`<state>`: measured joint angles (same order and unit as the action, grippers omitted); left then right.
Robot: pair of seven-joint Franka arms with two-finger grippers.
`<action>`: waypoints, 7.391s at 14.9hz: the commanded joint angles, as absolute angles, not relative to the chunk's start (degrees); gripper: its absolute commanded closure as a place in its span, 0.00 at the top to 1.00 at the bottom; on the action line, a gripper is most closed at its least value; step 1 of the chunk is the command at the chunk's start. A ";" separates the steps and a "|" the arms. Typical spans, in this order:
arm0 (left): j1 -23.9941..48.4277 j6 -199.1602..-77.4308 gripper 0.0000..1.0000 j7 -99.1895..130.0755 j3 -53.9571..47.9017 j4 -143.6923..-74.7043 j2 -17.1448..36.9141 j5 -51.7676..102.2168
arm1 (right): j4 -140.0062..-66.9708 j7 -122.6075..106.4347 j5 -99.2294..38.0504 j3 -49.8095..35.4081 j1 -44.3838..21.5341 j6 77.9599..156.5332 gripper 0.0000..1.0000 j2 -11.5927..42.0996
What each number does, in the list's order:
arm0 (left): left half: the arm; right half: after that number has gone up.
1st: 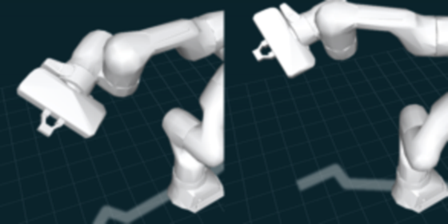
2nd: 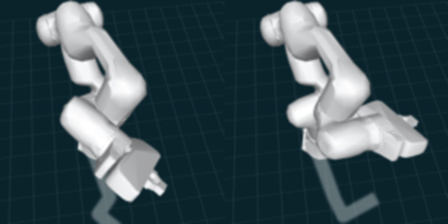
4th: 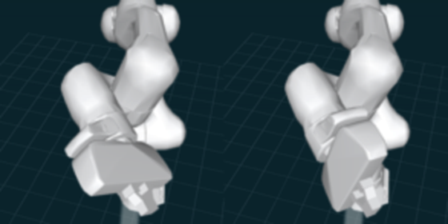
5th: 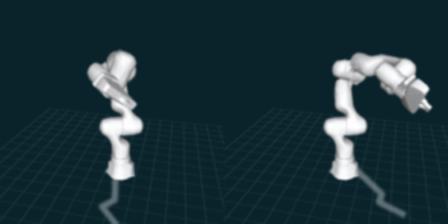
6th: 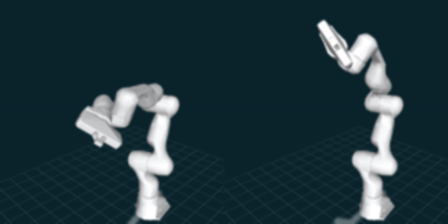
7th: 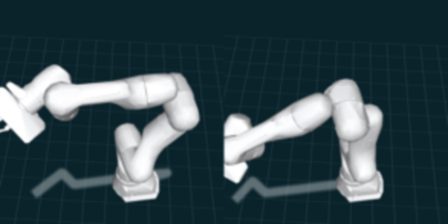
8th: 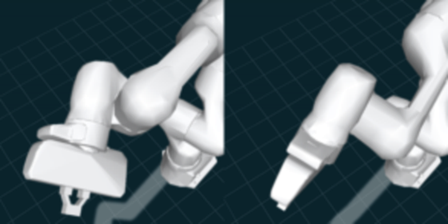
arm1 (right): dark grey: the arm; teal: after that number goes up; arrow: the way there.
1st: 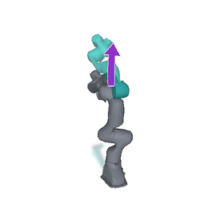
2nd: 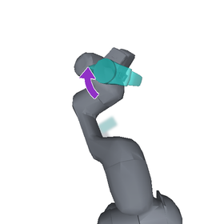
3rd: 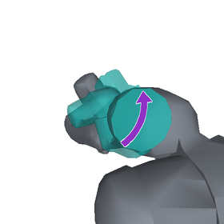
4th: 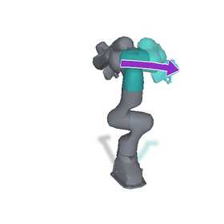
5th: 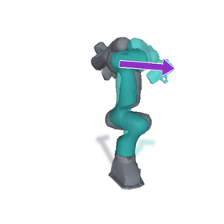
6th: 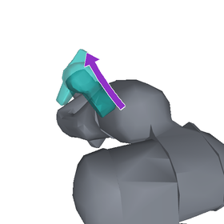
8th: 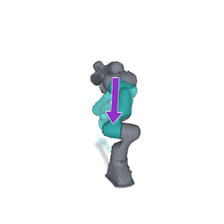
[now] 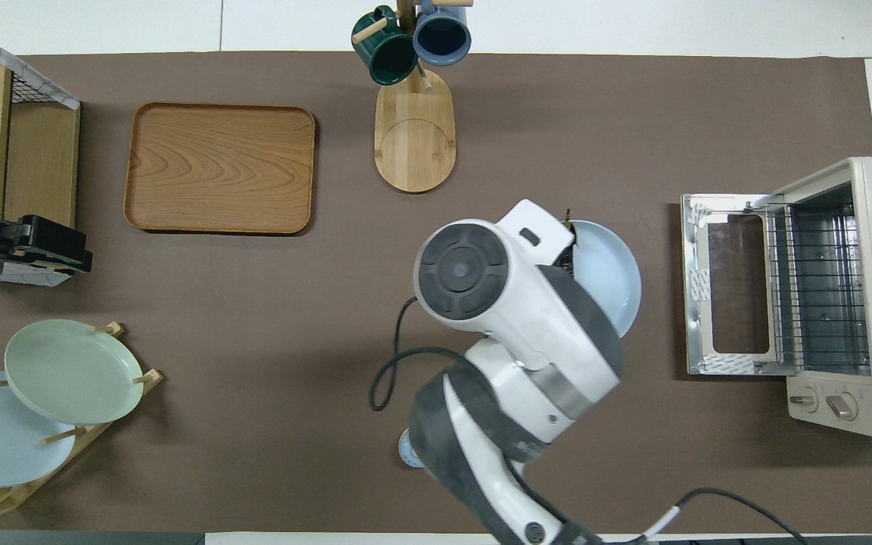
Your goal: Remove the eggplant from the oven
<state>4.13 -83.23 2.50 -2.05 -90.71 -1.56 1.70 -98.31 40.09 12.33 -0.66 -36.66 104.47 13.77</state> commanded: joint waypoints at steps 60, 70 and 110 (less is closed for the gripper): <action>41.57 -133.16 0.24 35.33 -2.37 -112.33 18.63 4.13 | -123.07 9.24 23.55 -2.55 -0.88 123.86 0.00 7.29; 27.00 -118.30 0.00 30.25 -2.02 -100.02 17.05 5.80 | -110.30 -6.67 22.68 -2.37 4.21 108.72 0.00 5.54; 4.22 -103.65 1.00 7.12 -1.05 -88.68 10.31 5.01 | -92.64 -5.18 1.58 1.32 0.26 87.89 1.00 1.14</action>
<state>4.62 -107.63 6.61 -1.02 -87.21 15.14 4.76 -94.10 -5.60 2.52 2.01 -0.72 89.10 0.69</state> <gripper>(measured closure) 0.000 0.000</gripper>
